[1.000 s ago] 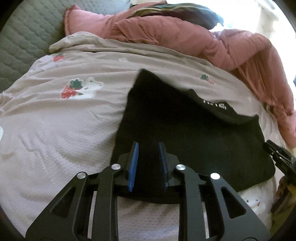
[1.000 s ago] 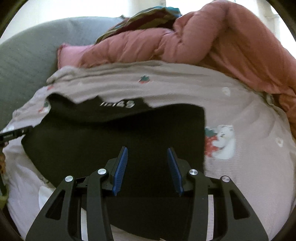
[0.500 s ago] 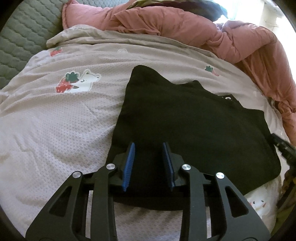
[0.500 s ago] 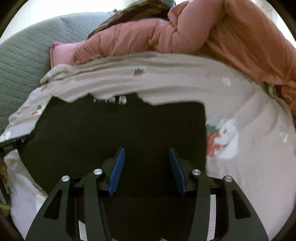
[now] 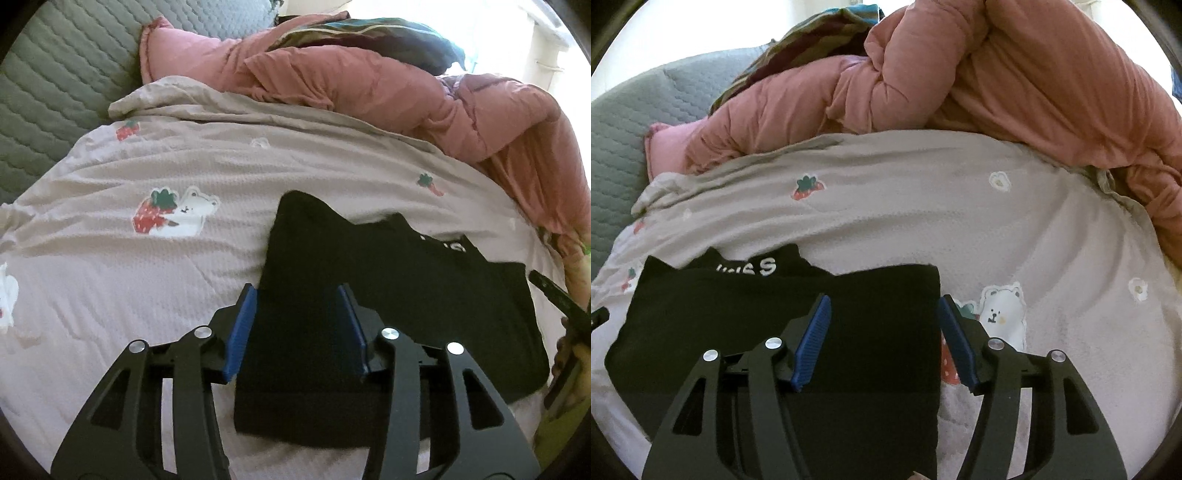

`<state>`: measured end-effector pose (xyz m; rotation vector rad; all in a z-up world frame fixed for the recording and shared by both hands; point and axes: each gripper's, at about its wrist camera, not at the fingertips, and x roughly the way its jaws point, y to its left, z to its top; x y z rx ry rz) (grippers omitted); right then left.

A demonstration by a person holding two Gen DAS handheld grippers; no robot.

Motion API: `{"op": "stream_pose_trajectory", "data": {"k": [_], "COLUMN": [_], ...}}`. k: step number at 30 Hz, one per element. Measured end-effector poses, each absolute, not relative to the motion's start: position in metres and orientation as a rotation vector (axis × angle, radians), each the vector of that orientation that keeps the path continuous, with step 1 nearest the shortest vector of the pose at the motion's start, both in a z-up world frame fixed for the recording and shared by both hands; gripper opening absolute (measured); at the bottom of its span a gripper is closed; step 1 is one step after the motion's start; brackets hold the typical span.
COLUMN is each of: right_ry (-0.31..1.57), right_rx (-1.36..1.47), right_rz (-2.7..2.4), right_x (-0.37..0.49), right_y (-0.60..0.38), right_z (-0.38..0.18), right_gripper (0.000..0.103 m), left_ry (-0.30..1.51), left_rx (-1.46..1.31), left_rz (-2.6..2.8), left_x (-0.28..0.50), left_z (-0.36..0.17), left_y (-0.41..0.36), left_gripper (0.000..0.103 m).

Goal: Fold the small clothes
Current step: 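Fold the hem over toward the collar with both grippers, then lower the folded hem onto the shirt and open both grippers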

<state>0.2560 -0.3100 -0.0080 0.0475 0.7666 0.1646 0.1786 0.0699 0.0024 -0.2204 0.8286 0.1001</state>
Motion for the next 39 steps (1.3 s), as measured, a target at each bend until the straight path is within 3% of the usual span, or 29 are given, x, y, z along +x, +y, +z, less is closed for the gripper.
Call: {"op": "stream_pose_trajectory", "data": {"k": [5, 19, 21, 23, 26, 32, 39], "right_ry": [0.709, 0.775, 0.795, 0.803, 0.789, 0.686, 0.683], "right_rx": [0.032, 0.206, 0.223, 0.209, 0.167, 0.099, 0.049], "right_rz": [0.163, 0.237, 0.248, 0.252, 0.269, 0.254, 0.178], "right_x": [0.263, 0.279, 0.283, 0.284, 0.281, 0.266, 0.270], "right_y": [-0.320, -0.350, -0.350, -0.347, -0.339, -0.334, -0.336], "right_z": [-0.008, -0.035, -0.040, -0.042, -0.041, -0.023, -0.028], "right_gripper": [0.061, 0.059, 0.048, 0.037, 0.011, 0.009, 0.009], "left_ry": [0.856, 0.962, 0.961, 0.958, 0.941, 0.820, 0.835], "left_rx": [-0.230, -0.231, -0.223, -0.222, -0.163, -0.077, -0.076], "left_rz": [0.108, 0.131, 0.119, 0.095, 0.096, 0.094, 0.126], "left_x": [0.205, 0.276, 0.279, 0.280, 0.278, 0.268, 0.278], "left_z": [-0.003, -0.038, -0.040, -0.041, -0.037, -0.010, -0.019], "left_y": [0.077, 0.090, 0.088, 0.086, 0.076, 0.064, 0.067], "left_gripper": [0.058, 0.057, 0.048, 0.021, 0.006, 0.005, 0.005]}}
